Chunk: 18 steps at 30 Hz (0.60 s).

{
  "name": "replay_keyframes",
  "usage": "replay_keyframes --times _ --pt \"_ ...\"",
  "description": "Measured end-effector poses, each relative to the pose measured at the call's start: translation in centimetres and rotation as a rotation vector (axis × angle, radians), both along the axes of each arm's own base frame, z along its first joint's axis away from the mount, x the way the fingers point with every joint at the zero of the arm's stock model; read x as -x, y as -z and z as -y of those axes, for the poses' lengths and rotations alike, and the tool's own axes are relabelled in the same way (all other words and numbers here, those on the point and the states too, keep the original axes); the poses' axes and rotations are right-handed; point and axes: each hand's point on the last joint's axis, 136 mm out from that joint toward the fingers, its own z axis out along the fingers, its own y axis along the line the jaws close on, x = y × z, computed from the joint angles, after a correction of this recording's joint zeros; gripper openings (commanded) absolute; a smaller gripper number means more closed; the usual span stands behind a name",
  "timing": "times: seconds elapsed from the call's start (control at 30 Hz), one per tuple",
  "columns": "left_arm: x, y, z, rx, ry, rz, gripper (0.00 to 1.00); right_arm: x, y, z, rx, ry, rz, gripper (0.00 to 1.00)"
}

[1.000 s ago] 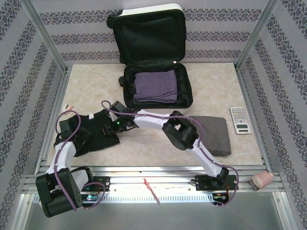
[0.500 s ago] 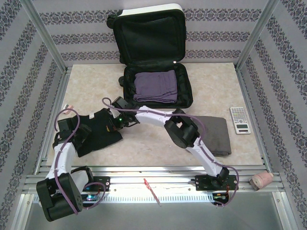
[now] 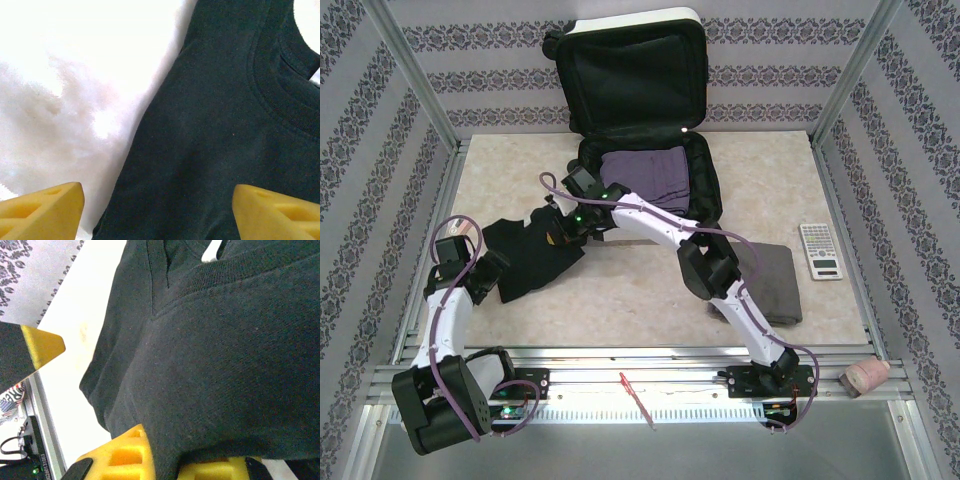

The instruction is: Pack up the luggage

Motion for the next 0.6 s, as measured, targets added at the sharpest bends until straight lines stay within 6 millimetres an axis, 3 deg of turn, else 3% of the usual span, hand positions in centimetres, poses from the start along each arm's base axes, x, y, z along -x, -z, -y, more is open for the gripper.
replay_keyframes --times 0.37,0.6 --pt "-1.5 3.5 0.6 0.08 0.075 -0.107 0.73 0.8 0.8 0.1 0.005 -0.047 -0.016 0.0" --pt "-3.2 3.7 0.2 0.077 0.1 -0.098 0.72 1.2 0.8 0.2 0.005 -0.068 -0.023 0.0"
